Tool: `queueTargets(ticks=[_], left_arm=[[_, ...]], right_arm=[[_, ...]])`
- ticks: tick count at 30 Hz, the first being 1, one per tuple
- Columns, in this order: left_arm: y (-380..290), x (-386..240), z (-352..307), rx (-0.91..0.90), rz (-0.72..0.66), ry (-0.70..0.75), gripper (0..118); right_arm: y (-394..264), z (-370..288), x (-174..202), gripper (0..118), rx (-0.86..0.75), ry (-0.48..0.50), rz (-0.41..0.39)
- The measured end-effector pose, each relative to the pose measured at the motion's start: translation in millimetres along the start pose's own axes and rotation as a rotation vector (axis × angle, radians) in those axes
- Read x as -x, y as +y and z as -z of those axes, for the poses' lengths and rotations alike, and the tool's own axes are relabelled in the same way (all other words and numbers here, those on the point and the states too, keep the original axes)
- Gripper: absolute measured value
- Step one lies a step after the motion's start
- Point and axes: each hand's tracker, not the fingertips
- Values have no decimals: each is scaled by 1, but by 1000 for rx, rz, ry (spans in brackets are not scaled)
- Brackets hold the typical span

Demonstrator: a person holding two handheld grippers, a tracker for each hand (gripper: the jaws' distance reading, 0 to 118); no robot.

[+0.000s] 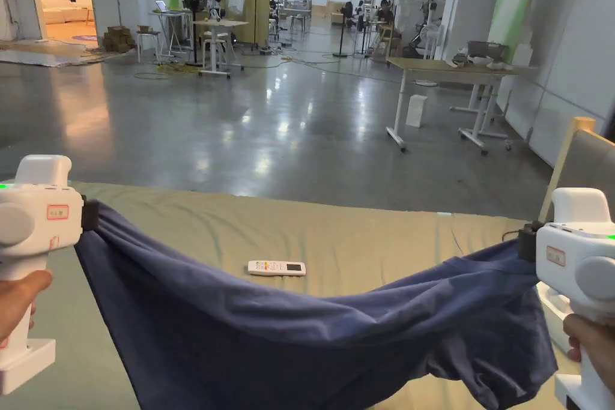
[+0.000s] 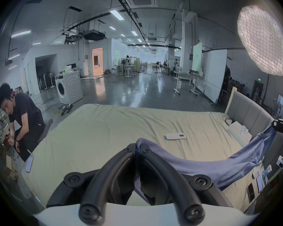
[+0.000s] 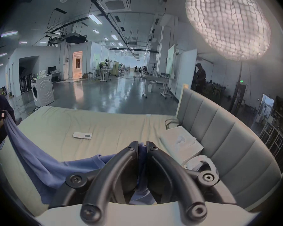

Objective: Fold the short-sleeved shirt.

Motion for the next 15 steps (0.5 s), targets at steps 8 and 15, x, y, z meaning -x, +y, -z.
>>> queueTargets(ticks=[8, 15], left_arm=[[39, 23, 8, -37, -30, 62, 6], [67, 27, 38, -56, -28, 98, 6]], right_arm=[[46, 6, -7, 8, -44, -49, -19], [79, 36, 3, 8, -53, -61, -13]])
